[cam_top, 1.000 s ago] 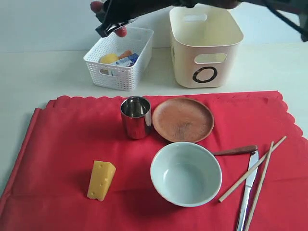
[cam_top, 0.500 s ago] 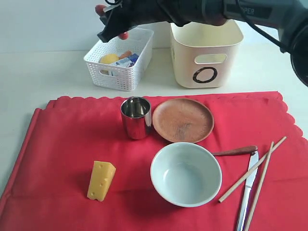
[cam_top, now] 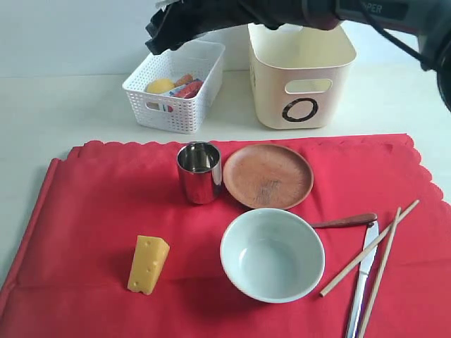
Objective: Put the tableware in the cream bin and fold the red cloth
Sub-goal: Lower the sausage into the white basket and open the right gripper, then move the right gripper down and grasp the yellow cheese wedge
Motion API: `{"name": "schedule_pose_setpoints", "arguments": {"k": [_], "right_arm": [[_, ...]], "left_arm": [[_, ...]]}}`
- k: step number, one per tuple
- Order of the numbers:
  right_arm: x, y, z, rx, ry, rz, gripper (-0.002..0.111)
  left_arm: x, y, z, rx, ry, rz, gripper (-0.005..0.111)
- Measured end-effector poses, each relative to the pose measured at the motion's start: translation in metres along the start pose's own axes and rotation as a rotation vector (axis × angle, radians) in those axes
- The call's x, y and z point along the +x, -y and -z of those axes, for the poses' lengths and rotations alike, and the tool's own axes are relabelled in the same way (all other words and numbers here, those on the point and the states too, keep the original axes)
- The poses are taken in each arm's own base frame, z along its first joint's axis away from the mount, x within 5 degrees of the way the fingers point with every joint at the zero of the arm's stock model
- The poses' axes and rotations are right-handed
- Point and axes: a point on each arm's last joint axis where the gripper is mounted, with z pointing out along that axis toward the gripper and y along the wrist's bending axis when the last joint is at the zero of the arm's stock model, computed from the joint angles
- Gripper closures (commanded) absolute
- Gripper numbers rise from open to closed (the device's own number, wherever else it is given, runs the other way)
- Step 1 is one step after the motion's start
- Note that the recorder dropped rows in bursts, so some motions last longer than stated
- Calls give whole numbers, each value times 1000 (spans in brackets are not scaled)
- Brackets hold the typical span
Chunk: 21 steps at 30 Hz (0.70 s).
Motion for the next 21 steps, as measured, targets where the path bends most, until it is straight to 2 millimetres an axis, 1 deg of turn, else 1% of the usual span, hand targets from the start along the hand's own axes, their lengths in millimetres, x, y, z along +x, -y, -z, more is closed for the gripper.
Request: {"name": "schedule_pose_setpoints", "arguments": {"k": [1, 2, 3, 4, 5, 6, 7, 8, 9, 10, 11, 12, 14, 16, 19, 21], "right_arm": [[0, 2, 3, -7, -13, -2, 49], [-5, 8, 13, -20, -35, 7, 49], [-9, 11, 20, -28, -48, 18, 49], [-15, 16, 33, -46, -78, 42, 49], [-18, 18, 41, -54, -97, 61, 49], [-27, 19, 55, -68, -129, 102, 49], [-30, 18, 62, -78, -151, 122, 49], [-35, 17, 75, -105, -196, 148, 49], [-37, 15, 82, -129, -223, 158, 49], [-37, 10, 93, -191, -285, 169, 49], [-36, 8, 98, -227, -319, 176, 49], [-33, 2, 105, -305, -383, 202, 49], [-25, -6, 113, -436, -470, 260, 49], [-21, -12, 115, -516, -476, 282, 49], [-14, -22, 112, -591, -463, 313, 49], [-3, -44, 106, -678, -472, 398, 49]], "left_arm": [[0, 0, 0, 0, 0, 0, 106], [0, 0, 0, 0, 0, 0, 106], [0, 0, 0, 0, 0, 0, 106], [0, 0, 0, 0, 0, 0, 106], [0, 0, 0, 0, 0, 0, 106], [0, 0, 0, 0, 0, 0, 106], [0, 0, 0, 0, 0, 0, 106], [0, 0, 0, 0, 0, 0, 106], [0, 0, 0, 0, 0, 0, 106], [0, 0, 0, 0, 0, 0, 106], [0, 0, 0, 0, 0, 0, 106], [0, 0, 0, 0, 0, 0, 106], [0, 0, 0, 0, 0, 0, 106], [0, 0, 0, 0, 0, 0, 106], [0, 0, 0, 0, 0, 0, 106], [0, 0, 0, 0, 0, 0, 106]]}}
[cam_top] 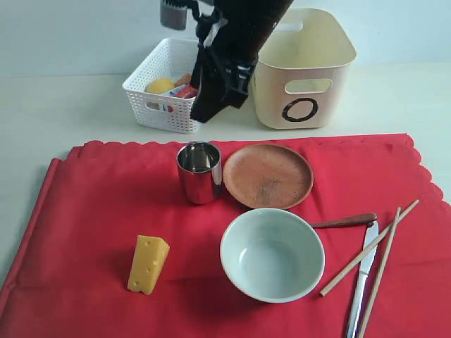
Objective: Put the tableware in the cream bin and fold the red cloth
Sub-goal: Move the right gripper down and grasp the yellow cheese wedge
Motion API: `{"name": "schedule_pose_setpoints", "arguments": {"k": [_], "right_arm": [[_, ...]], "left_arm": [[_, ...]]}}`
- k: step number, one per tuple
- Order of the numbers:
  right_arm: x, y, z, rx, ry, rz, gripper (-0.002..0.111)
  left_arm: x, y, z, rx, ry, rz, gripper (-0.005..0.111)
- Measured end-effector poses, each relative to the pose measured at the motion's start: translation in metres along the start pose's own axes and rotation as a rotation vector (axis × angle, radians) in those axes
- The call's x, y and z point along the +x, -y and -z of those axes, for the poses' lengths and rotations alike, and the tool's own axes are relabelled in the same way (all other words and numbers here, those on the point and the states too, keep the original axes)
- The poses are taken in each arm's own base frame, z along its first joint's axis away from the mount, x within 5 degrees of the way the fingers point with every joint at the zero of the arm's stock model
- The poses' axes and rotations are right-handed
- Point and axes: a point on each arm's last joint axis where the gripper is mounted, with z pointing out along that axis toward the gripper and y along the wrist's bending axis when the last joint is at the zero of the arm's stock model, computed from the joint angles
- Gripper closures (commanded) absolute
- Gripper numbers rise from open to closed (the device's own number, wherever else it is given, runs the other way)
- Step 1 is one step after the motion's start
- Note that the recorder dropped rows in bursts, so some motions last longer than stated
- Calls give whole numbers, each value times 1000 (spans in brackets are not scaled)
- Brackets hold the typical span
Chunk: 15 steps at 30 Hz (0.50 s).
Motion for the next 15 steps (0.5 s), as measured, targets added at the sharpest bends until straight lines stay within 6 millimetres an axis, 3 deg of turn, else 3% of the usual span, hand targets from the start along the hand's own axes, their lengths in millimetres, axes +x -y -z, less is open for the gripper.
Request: {"name": "schedule_pose_setpoints", "arguments": {"k": [4, 8, 15], "right_arm": [[-11, -23, -33, -105, -28, 125, 48], [-17, -35, -72, -200, -60, 174, 38], [-19, -49, -116, -292, -111, 244, 33]], "left_arm": [[0, 0, 0, 0, 0, 0, 106], [0, 0, 0, 0, 0, 0, 106], [0, 0, 0, 0, 0, 0, 106]]}}
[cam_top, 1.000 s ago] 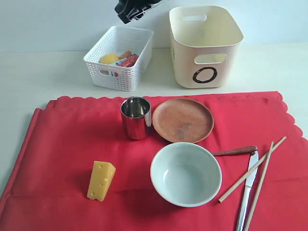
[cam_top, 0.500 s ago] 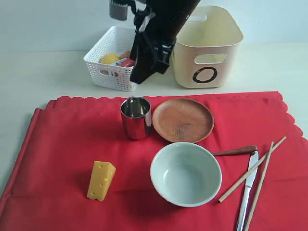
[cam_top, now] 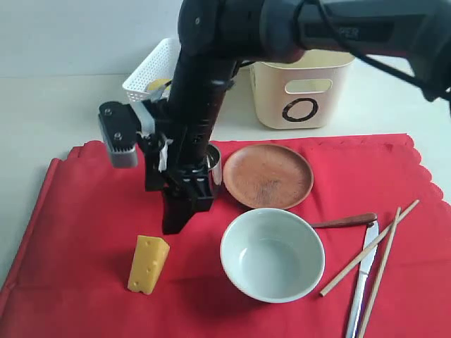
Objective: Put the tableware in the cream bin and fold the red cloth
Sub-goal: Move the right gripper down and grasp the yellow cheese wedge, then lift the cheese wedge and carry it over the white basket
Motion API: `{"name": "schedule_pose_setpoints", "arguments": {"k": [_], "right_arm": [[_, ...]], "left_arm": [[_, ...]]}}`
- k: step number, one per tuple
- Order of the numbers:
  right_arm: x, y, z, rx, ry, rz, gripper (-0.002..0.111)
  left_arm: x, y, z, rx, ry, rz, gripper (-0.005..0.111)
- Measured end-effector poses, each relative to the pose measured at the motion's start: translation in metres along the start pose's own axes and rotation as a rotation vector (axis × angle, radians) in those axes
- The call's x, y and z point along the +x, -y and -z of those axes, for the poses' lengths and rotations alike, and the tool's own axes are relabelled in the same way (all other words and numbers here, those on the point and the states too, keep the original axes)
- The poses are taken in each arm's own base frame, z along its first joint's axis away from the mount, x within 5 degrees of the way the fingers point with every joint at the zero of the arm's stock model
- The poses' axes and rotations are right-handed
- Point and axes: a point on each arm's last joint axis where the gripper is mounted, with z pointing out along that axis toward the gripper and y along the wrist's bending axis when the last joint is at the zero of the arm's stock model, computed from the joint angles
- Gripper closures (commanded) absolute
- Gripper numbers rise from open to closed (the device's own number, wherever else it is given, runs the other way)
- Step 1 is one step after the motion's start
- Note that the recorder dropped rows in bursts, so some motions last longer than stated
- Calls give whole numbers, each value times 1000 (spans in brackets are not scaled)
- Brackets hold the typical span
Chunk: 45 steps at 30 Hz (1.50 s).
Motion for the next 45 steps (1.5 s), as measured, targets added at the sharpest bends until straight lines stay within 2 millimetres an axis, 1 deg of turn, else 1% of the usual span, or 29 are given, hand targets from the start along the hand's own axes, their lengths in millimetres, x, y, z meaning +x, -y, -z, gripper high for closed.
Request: {"name": "schedule_pose_setpoints", "arguments": {"k": [3, 7, 12, 15, 21, 24, 31, 34, 41, 43, 45], "right_arm": [[-5, -3, -14, -28, -28, 57, 33], [-16, -9, -27, -50, -63, 133, 33], [-22, -14, -43, -77, -119, 191, 33], [-27, -16, -51, -83, -141, 215, 33], [-35, -15, -59, -31, -157, 258, 34], [-37, -16, -60, -16, -162, 274, 39], [-35, -14, -61, -2, -196, 295, 62], [-34, -13, -63, 1, -207, 300, 67], [-33, -12, -65, -5, -209, 291, 75], [-33, -12, -66, -4, -208, 279, 82], [-33, -12, -66, -2, -207, 266, 91]], "left_arm": [[0, 0, 0, 0, 0, 0, 106], [0, 0, 0, 0, 0, 0, 106], [0, 0, 0, 0, 0, 0, 106], [0, 0, 0, 0, 0, 0, 106], [0, 0, 0, 0, 0, 0, 106], [0, 0, 0, 0, 0, 0, 106], [0, 0, 0, 0, 0, 0, 106], [0, 0, 0, 0, 0, 0, 106], [0, 0, 0, 0, 0, 0, 106], [0, 0, 0, 0, 0, 0, 106], [0, 0, 0, 0, 0, 0, 106]]}}
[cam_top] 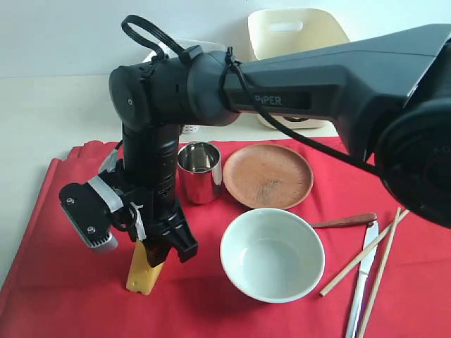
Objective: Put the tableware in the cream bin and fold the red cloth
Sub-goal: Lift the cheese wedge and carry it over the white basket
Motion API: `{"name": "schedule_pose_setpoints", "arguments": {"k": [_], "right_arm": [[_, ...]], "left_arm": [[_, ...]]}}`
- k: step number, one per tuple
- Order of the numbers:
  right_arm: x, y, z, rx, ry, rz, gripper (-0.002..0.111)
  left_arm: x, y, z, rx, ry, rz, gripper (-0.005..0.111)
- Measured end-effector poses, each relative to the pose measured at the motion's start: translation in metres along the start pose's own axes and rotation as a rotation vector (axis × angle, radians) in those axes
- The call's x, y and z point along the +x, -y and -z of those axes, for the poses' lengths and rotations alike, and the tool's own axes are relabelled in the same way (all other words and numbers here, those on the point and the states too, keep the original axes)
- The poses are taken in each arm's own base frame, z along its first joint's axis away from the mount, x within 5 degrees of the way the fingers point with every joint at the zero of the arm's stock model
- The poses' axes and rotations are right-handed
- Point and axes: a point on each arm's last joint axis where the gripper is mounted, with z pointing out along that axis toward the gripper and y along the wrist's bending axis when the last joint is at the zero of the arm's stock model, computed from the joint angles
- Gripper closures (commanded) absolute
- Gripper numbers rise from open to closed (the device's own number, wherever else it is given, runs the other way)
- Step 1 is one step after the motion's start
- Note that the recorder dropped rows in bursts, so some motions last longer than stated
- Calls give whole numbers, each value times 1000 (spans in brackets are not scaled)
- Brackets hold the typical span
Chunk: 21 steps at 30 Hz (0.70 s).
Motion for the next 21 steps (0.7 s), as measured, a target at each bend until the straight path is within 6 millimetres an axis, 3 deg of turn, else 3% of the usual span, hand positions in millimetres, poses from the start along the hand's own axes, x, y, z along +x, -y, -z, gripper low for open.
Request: {"name": "schedule_pose_setpoints", "arguments": {"k": [5, 14, 21], "right_arm": [[0, 0, 0, 2, 0, -49, 108], [-1, 4, 0, 41, 22, -261, 108], [-3, 14, 9, 177, 62, -412, 108]], "left_arm": [[0, 0, 0, 0, 0, 0, 106], [0, 0, 0, 0, 0, 0, 106], [0, 0, 0, 0, 0, 0, 106]]}}
